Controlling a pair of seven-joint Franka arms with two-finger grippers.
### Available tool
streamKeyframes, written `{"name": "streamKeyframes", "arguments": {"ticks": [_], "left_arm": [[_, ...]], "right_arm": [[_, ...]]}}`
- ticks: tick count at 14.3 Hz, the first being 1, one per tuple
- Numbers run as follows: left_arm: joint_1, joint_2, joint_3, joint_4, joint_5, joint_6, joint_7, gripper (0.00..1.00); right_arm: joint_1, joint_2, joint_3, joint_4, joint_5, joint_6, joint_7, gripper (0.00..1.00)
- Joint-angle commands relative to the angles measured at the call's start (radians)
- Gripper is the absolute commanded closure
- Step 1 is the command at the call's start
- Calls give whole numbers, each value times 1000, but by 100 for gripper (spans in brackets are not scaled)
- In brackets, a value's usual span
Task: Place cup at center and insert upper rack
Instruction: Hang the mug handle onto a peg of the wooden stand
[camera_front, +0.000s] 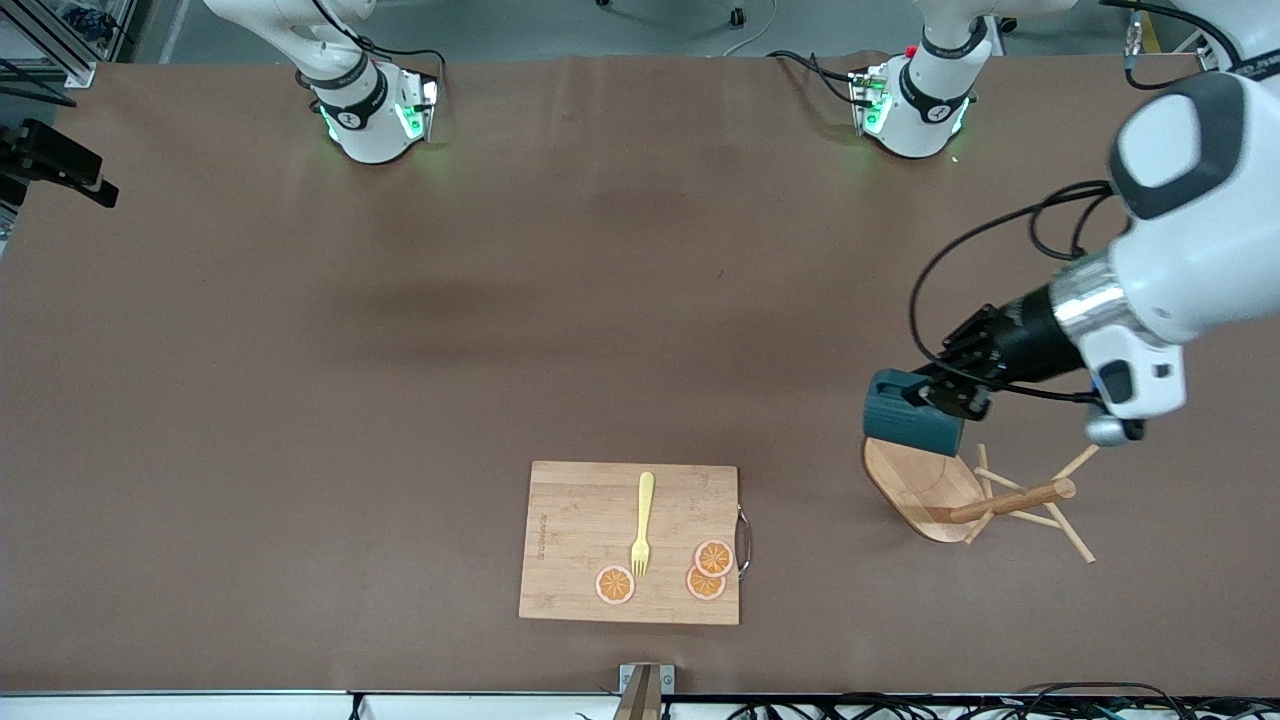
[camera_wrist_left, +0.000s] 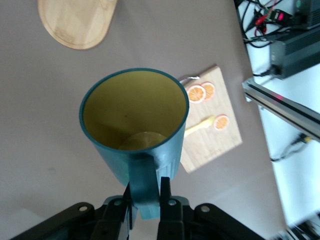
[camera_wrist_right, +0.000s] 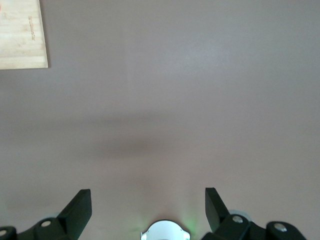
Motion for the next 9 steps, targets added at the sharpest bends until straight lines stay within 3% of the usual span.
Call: {"name": "streamKeyframes", "arguments": {"ticks": [1,4,6,9], "left_arm": [[66,15,-6,-8,-108,7,67,100],[94,52,-7,-8,-159,7,79,100],[96,81,-6,-9,-295,7,78,100],[138,110,-1,-11,-388,7,76,100]], "right_arm": [[-11,2,4,10,15,-16,-3,0],[-11,-1,4,-10,15,-1,-4,0],[-8,-7,4,-36,15,19,-6,0],[-8,-83,4,-154,15,85,-9,0]]}}
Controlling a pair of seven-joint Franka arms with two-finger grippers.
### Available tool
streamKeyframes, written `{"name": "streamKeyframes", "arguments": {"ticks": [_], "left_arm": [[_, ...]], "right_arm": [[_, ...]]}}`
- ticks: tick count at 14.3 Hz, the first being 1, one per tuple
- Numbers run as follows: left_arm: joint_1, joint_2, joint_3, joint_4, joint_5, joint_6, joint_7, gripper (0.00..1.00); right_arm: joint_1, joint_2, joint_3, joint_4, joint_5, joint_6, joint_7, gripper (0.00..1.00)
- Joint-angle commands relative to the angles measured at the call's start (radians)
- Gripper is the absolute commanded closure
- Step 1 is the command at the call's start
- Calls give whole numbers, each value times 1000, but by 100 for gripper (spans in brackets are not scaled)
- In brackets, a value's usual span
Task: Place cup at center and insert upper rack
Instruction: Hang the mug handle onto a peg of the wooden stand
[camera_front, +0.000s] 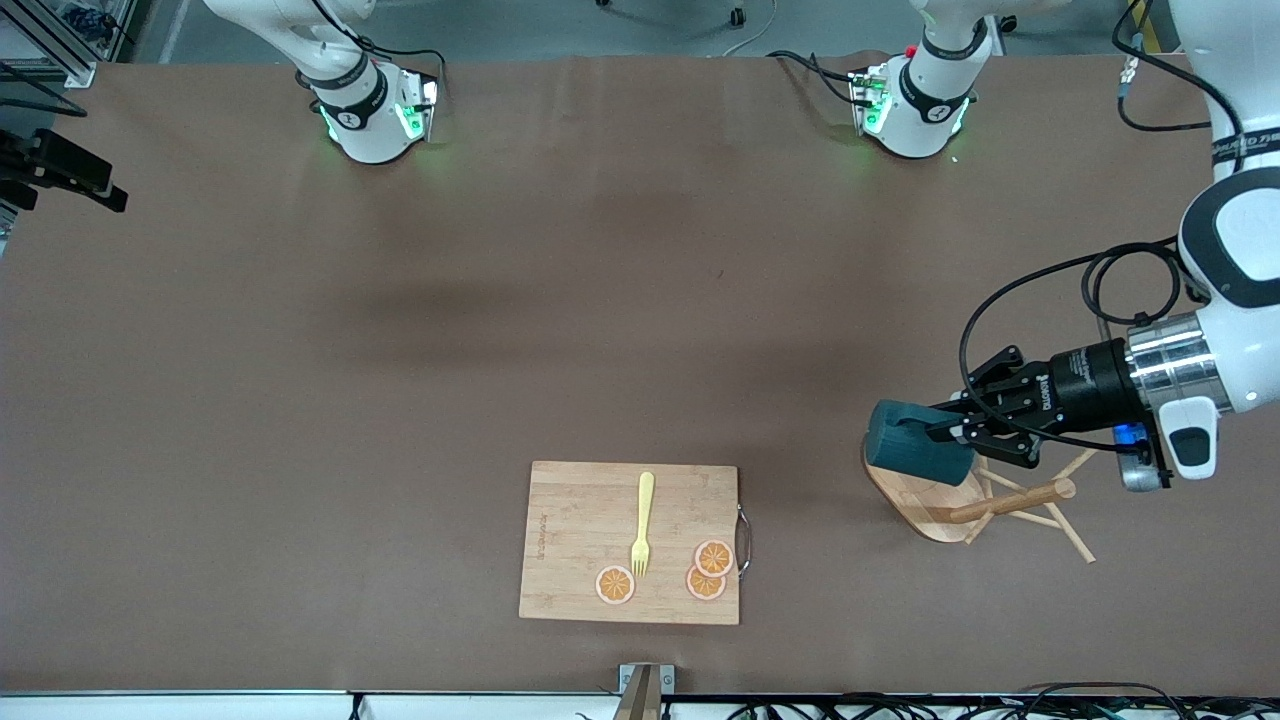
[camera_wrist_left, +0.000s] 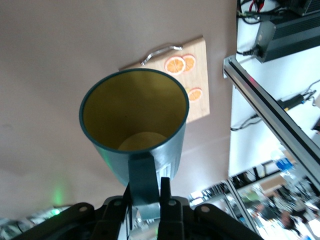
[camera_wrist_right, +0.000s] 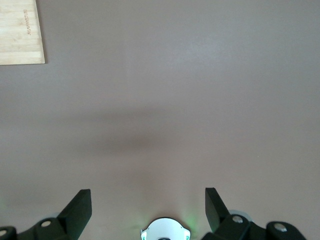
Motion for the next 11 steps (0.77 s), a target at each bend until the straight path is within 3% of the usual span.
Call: {"name": "streamKeyframes", "arguments": {"ticks": [1,11], "left_arm": [[33,15,-2,2,-51,-1,6,100],[131,116,-2,4,-99,-4,3,100]], "right_arm": [[-8,-82,4,-110,10,57,-10,0],[-5,-84,7,-98,-19,51,-19,0]]}}
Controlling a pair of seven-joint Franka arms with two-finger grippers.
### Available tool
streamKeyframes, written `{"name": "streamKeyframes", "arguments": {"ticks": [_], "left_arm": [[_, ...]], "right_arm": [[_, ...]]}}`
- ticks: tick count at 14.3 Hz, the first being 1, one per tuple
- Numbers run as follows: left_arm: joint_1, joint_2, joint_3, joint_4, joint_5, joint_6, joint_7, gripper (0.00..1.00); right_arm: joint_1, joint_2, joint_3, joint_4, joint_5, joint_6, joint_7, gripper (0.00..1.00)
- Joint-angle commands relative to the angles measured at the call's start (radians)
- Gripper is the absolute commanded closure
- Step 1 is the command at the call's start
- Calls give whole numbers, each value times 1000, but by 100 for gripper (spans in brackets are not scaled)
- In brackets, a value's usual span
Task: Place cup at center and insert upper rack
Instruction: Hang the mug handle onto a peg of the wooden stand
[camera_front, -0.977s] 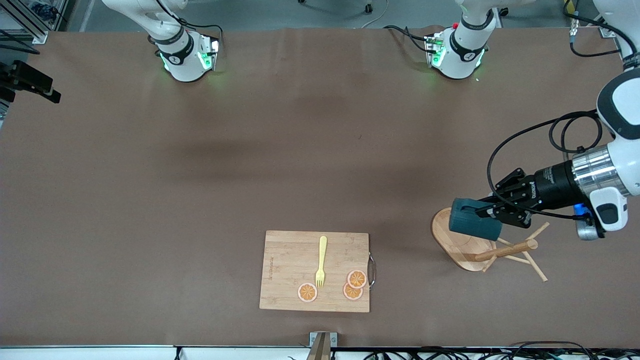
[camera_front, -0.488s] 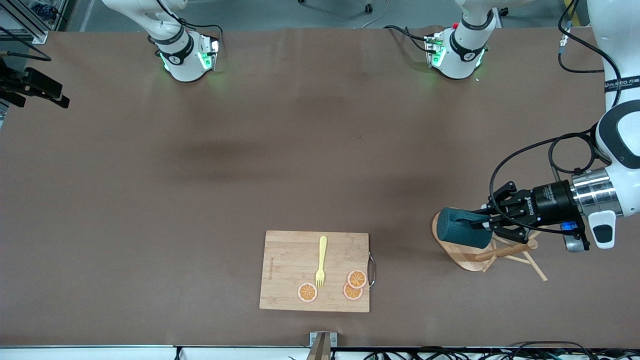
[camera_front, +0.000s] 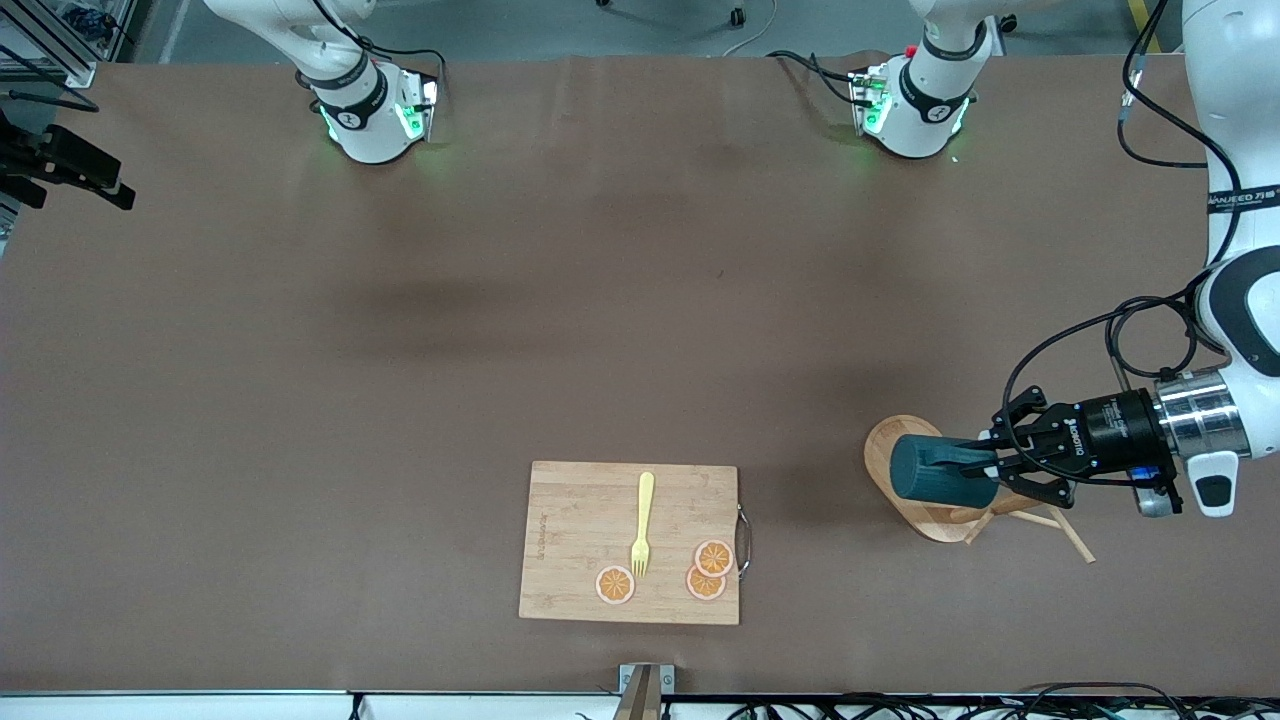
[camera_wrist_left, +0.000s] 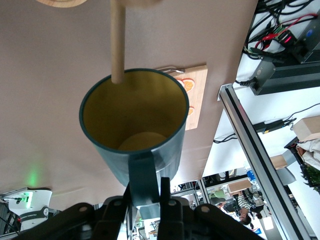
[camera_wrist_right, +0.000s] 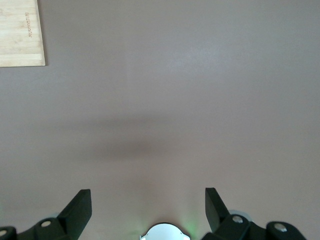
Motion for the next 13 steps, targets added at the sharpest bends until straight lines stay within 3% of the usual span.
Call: {"name": "streamKeyframes", "arguments": {"ticks": [1,11,12,13], "left_arm": [[34,24,-4,8,-23,-5,4,100],[98,81,-4,8,-35,-12,60,99],[98,81,-4,8,-37,-12,60,96],[98,82,-4,8,-37,-12,60,87]], "right_arm": [[-5,-33,6,-32,-13,7,-12,0],[-5,-33,8,-31,-1,9,-10,0],[-5,-31,8,-31,-1,9,-10,0],[-5,-31,8,-31,-1,9,-10,0]]}}
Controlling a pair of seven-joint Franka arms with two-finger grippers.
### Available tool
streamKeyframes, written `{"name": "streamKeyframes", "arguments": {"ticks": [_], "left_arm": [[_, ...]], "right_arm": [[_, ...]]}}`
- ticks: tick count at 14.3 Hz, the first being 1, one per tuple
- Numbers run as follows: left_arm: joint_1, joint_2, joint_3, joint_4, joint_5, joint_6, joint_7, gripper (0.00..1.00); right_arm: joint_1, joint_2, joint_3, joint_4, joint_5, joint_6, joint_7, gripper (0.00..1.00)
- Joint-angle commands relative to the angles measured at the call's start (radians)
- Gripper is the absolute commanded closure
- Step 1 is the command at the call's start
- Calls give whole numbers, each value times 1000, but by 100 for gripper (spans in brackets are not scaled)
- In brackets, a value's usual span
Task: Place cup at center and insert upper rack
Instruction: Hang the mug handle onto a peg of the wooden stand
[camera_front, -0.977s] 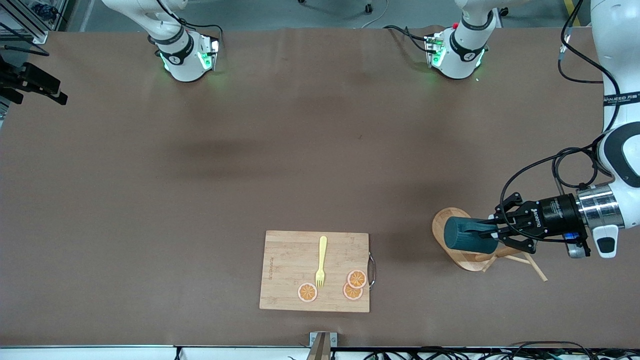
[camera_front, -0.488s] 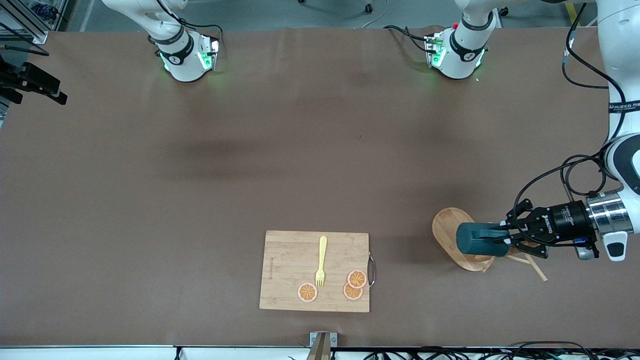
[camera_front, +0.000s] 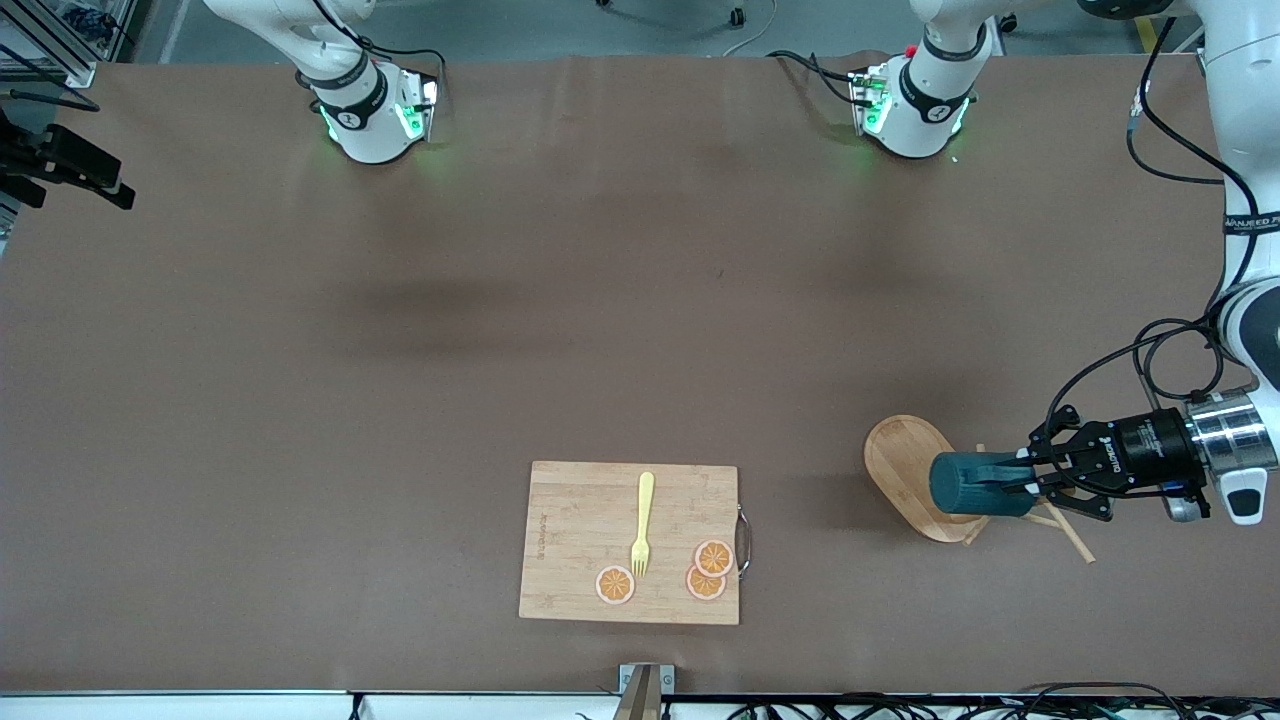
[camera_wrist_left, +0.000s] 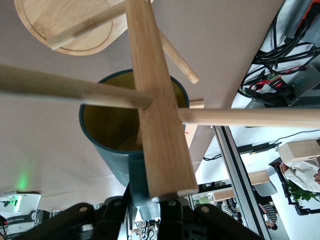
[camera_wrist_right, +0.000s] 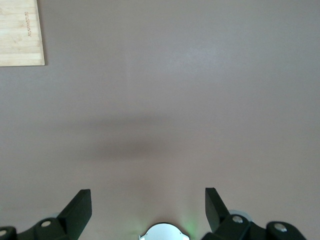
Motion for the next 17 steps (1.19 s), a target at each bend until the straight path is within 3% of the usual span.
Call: {"name": "streamKeyframes", "arguments": {"ticks": [1,2,3,9,12,15,17], "left_arm": [[5,11,-5,9,-25,-11,20,61],[2,11,-4,9,-23,-11,16,23],[-4,8,-5,9,-23,-11,5,0],[-38,-110,-19,13,38,-48,-27,0],[-58,-197,-67,13,228,-105,-26,0],[-74,-276,-169,13,508,-140,-23,0],[-66,-302,-246,13,636,-183,-20,0]], "right_arm": [[-5,-32,6,-31,0,9,-10,0],[-5,-32,6,-31,0,9,-10,0],[-5,-30,6,-31,0,9,-10,0],[-5,-30,6,-32,0,11,-11,0],[-5,-30,6,-31,0,12,-11,0],[-3,-30,6,-31,0,14,-11,0],[-3,-30,6,-32,0,14,-11,0]]}}
